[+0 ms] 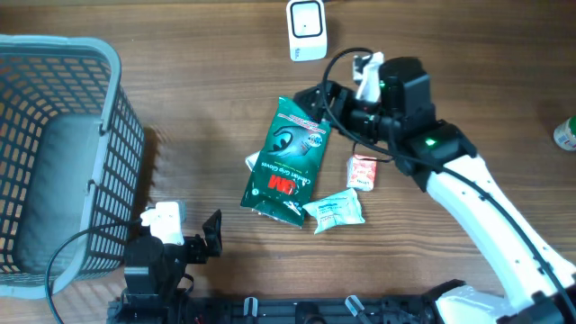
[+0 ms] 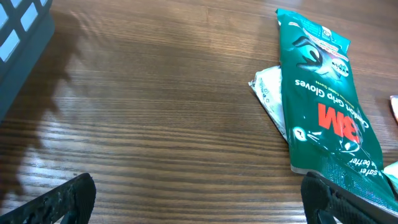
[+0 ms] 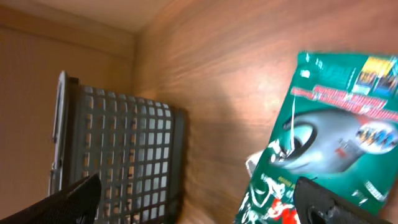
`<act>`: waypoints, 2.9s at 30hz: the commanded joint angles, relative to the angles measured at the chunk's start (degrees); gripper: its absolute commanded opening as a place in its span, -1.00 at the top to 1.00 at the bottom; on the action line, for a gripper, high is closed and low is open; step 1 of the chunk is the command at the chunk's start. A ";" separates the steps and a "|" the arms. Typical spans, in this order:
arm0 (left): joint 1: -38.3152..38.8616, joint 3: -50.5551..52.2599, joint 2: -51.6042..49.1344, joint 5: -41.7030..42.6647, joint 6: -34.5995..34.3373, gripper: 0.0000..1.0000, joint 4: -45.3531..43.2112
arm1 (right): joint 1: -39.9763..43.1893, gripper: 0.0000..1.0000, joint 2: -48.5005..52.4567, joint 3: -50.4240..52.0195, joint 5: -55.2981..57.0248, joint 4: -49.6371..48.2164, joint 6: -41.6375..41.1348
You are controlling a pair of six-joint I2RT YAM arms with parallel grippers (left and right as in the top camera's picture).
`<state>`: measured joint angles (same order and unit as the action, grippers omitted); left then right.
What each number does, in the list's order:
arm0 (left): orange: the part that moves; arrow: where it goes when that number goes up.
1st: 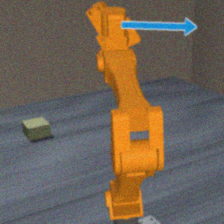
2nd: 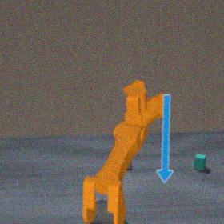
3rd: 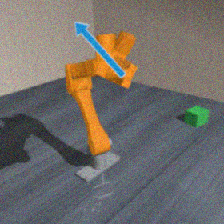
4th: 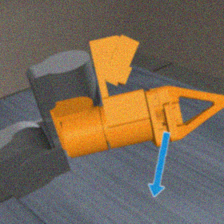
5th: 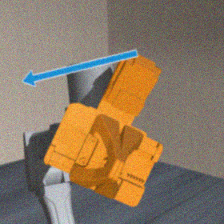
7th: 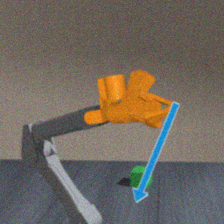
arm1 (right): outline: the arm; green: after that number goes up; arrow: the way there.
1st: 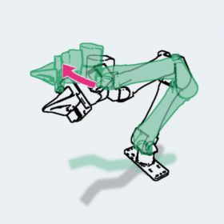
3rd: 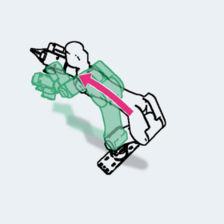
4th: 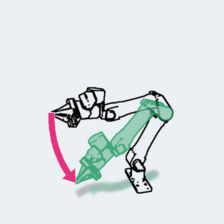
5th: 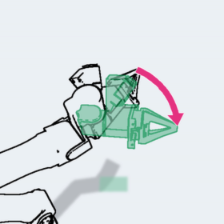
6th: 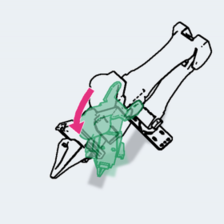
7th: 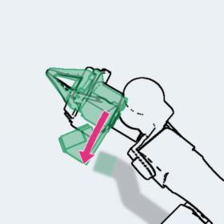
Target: Scan the item barcode
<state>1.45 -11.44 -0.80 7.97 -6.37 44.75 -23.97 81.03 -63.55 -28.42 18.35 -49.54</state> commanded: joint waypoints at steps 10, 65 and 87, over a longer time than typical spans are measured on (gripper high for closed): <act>0.15 0.26 0.42 -0.11 -0.52 -1.00 -0.11 | -13.09 0.14 30.86 -16.02 3.13 0.55 -4.48; 0.15 0.26 0.42 -0.11 -0.52 -1.00 -0.11 | -7.82 -0.48 39.08 -41.24 32.83 59.01 -15.15; 0.15 0.26 0.42 -0.11 -0.52 -1.00 -0.11 | -7.19 -0.41 50.93 -42.32 33.90 69.07 -22.60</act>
<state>1.45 -11.44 -0.80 7.97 -6.39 44.75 -31.24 131.31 -104.77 1.08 84.79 -69.28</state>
